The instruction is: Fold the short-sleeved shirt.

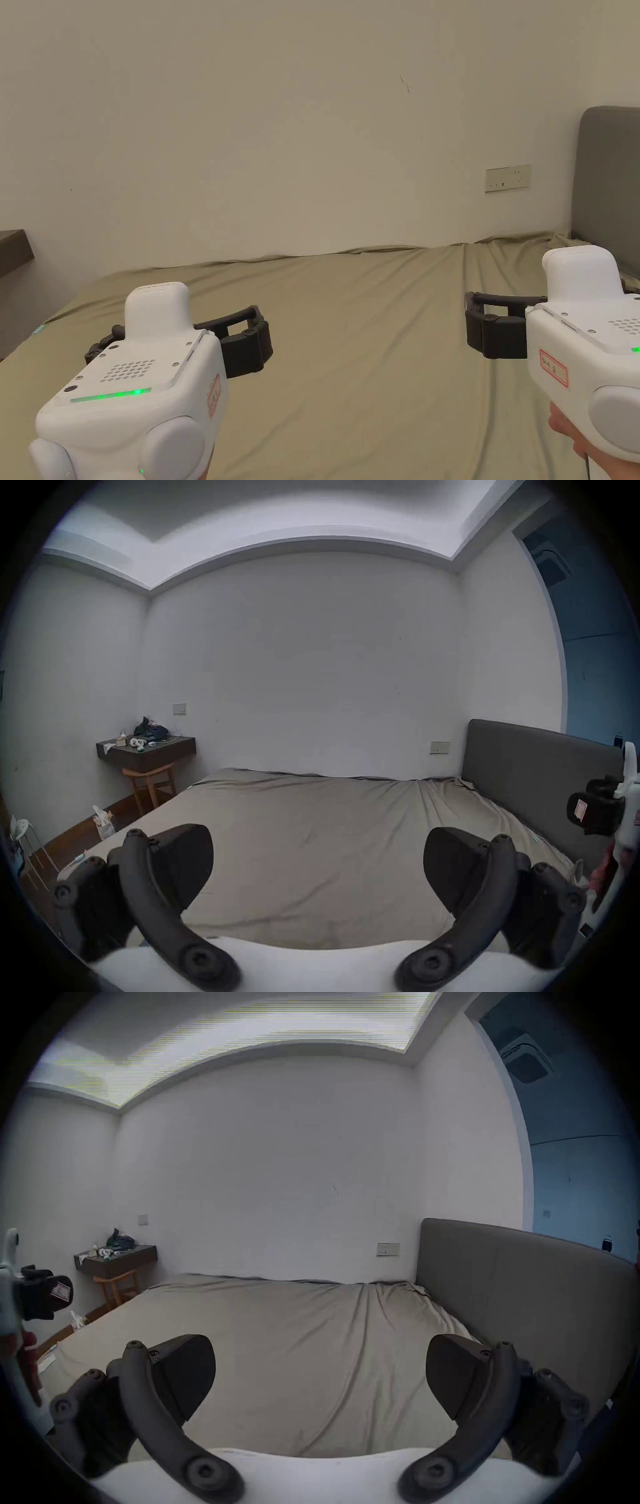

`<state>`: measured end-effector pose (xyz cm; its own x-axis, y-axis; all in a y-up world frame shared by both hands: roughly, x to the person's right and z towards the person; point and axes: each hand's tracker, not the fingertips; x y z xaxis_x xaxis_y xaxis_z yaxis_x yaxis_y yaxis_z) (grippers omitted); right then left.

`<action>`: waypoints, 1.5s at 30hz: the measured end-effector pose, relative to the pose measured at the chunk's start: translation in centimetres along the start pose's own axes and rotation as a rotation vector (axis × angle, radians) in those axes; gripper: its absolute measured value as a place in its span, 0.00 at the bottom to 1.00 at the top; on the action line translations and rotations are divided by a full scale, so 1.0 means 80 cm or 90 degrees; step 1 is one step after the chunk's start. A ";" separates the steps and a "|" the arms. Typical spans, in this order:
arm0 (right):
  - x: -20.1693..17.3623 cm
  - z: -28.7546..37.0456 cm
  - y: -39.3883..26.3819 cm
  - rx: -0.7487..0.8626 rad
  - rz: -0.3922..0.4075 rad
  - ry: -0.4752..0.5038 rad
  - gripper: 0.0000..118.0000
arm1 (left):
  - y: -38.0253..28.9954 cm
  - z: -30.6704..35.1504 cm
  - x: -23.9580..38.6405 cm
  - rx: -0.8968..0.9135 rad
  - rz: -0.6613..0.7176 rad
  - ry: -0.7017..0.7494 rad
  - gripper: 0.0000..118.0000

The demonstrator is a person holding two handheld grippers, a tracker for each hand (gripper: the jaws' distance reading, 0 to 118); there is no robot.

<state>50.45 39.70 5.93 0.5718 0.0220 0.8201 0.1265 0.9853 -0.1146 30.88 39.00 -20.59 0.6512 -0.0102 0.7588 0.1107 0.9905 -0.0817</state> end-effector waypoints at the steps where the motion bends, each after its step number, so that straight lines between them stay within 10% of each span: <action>1: 0.002 -0.001 -0.003 0.002 0.003 -0.005 1.00 | -0.001 0.000 0.003 -0.003 -0.006 0.007 1.00; 45: -0.021 0.016 0.002 0.015 0.006 -0.009 1.00 | 0.012 0.013 0.000 0.009 0.001 -0.040 1.00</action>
<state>48.47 40.02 5.25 0.5620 0.0339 0.8264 0.1018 0.9887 -0.1098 30.16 40.09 -20.00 0.6030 -0.0010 0.7977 0.0989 0.9924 -0.0735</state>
